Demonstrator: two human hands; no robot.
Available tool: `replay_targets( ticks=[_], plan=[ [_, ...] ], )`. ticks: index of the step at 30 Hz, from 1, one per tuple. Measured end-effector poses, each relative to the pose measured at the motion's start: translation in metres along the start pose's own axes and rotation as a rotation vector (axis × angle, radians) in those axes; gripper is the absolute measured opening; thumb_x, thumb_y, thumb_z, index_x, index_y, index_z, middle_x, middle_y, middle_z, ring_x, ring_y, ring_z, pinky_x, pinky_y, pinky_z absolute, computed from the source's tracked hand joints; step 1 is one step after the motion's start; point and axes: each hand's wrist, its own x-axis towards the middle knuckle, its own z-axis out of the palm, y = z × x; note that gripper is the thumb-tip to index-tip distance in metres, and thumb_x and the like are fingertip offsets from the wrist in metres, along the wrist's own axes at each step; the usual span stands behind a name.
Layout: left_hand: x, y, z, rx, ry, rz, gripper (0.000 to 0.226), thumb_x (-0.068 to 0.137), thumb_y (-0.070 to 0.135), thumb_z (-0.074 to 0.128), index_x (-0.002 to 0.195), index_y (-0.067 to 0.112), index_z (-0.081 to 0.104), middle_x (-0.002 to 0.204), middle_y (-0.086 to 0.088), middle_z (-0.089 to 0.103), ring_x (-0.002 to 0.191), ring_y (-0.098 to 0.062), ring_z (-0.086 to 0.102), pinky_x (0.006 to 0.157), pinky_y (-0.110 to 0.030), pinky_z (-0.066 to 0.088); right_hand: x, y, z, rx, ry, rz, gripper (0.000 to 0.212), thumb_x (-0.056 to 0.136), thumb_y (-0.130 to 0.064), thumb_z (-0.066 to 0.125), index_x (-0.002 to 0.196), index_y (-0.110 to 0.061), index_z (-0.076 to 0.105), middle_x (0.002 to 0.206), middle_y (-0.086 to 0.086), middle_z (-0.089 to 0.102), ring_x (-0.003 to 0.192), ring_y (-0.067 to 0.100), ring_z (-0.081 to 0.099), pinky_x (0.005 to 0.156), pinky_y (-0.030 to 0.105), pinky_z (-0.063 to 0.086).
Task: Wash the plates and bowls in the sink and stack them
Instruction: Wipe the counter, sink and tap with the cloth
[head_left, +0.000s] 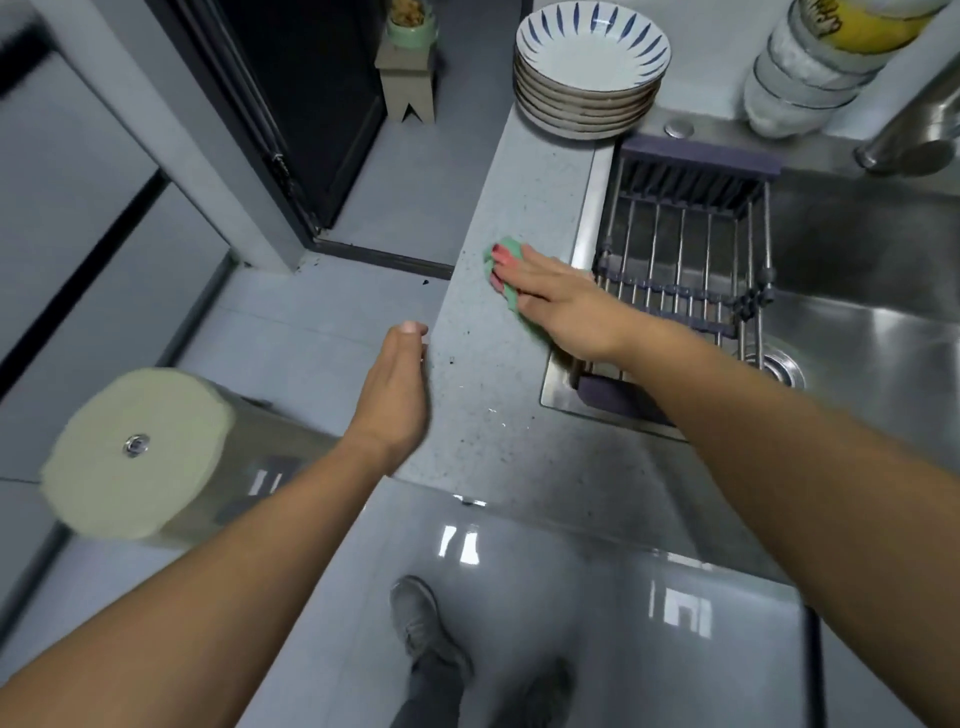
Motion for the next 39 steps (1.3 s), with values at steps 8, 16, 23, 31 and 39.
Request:
replay_targets(
  ticks=[8, 16, 23, 31, 39],
  plan=[
    [-0.011, -0.004, -0.001, 0.088, -0.013, 0.217, 0.038, 0.111, 0.044, 0.021, 0.122, 0.025, 0.053, 0.111, 0.019, 0.055, 0.109, -0.007, 0.051, 0.096, -0.028, 0.035, -0.083, -0.030, 0.054, 0.029, 0.013, -0.079, 0.052, 0.102, -0.032, 0.039, 0.153, -0.039, 0.033, 0.160, -0.027, 0.019, 0.153, 0.003, 0.009, 0.125, 0.052, 0.007],
    [-0.006, -0.011, -0.010, -0.523, -0.070, -0.013, 0.035, 0.098, 0.042, 0.043, 0.111, 0.019, 0.065, 0.105, 0.000, 0.071, 0.104, -0.015, 0.066, 0.101, -0.037, 0.048, -0.067, -0.113, 0.104, -0.085, 0.142, 0.160, 0.063, 0.101, -0.021, 0.043, 0.159, -0.025, 0.020, 0.168, -0.012, 0.008, 0.154, 0.011, 0.002, 0.117, 0.048, 0.020],
    [0.001, -0.021, -0.012, 0.201, -0.260, 0.365, 0.042, 0.108, 0.020, 0.030, 0.148, 0.011, 0.042, 0.159, -0.010, 0.035, 0.150, -0.017, 0.027, 0.126, -0.025, 0.017, -0.138, -0.075, 0.123, -0.506, 0.210, 0.317, 0.061, 0.102, -0.052, 0.022, 0.159, -0.031, 0.015, 0.168, -0.004, 0.012, 0.155, 0.023, 0.008, 0.118, 0.045, 0.025],
    [-0.008, -0.008, -0.003, 0.116, -0.280, 0.336, 0.066, 0.100, 0.048, 0.017, 0.152, 0.013, 0.039, 0.167, 0.000, 0.023, 0.150, -0.003, 0.020, 0.126, -0.029, 0.018, -0.105, -0.105, 0.140, -0.470, 0.280, 0.451, 0.068, 0.102, -0.048, 0.023, 0.161, -0.021, 0.004, 0.169, 0.006, 0.002, 0.154, 0.036, -0.007, 0.124, 0.055, 0.008],
    [-0.005, -0.005, -0.015, 0.241, -0.209, 0.462, 0.069, 0.095, 0.049, 0.021, 0.148, 0.013, 0.046, 0.166, -0.008, 0.029, 0.154, -0.020, 0.024, 0.127, -0.049, 0.020, -0.140, -0.099, 0.144, -0.494, 0.223, 0.370, 0.063, 0.105, -0.041, 0.025, 0.161, -0.025, 0.001, 0.169, 0.001, -0.001, 0.155, 0.029, -0.008, 0.124, 0.054, 0.009]
  ],
)
